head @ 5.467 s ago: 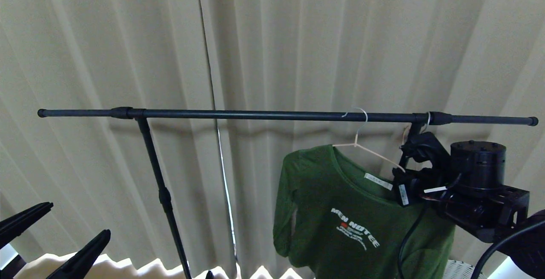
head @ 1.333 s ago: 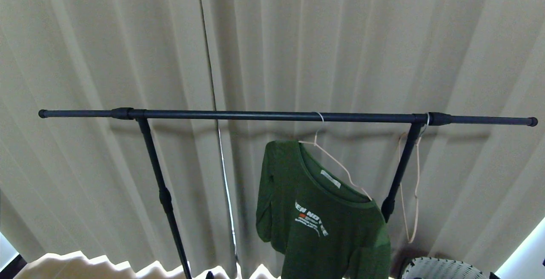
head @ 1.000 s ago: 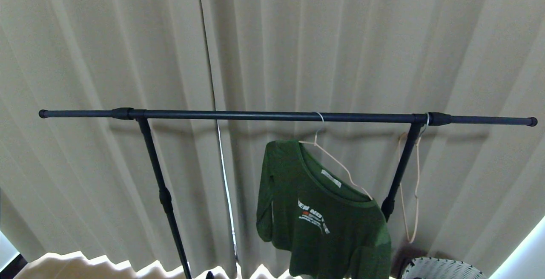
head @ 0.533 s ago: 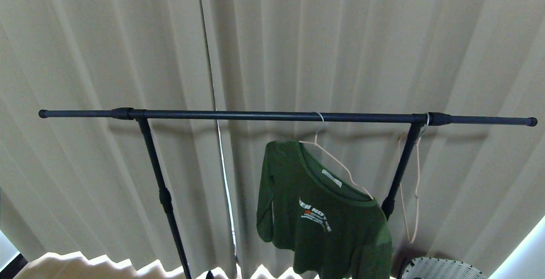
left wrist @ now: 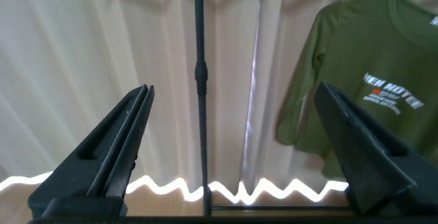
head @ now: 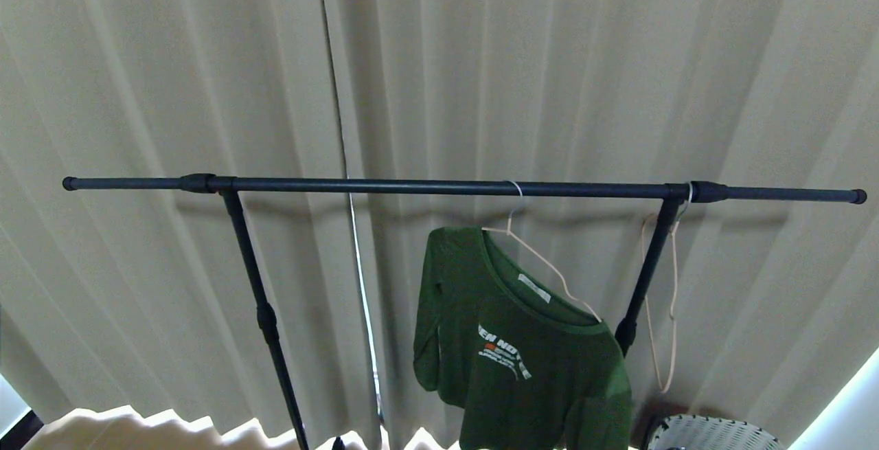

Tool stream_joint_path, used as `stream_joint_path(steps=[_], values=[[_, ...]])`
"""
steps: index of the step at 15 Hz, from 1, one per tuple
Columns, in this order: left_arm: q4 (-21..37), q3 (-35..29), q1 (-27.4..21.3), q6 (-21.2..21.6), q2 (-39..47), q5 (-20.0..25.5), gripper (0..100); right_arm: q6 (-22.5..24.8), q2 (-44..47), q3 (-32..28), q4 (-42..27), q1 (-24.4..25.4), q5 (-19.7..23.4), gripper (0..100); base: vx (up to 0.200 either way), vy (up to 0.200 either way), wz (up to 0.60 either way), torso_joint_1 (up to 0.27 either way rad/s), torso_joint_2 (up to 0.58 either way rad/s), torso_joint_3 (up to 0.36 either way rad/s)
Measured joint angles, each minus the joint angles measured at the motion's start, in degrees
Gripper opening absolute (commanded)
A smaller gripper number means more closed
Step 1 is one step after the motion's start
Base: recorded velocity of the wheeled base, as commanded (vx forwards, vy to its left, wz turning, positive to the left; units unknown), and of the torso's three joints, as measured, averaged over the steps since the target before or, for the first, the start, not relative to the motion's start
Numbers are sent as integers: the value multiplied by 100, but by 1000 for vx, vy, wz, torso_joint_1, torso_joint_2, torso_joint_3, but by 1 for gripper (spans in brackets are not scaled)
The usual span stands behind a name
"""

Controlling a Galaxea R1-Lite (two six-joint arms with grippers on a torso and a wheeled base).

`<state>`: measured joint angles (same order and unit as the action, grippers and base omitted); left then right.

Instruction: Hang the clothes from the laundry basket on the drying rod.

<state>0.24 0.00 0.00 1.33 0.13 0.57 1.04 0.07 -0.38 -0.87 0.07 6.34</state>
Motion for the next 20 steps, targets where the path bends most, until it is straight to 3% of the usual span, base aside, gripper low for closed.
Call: stream_joint_path(steps=[5, 14, 20], values=[[2, 0, 0, -2, -6, 11, 100, -6, 0, 0, -4, 0, -2, 100, -200, 0, 0, 1, 3, 2], [5, 0, 0, -10, -9, 7, 100, 44, 0, 7, -2, 0, -2, 100, 0, 0, 0, 0, 0, 0], [5, 0, 0, -11, -11, 5, 100, 38, 0, 11, 5, 0, -35, 100, 0, 0, 0, -194, 456, 264]])
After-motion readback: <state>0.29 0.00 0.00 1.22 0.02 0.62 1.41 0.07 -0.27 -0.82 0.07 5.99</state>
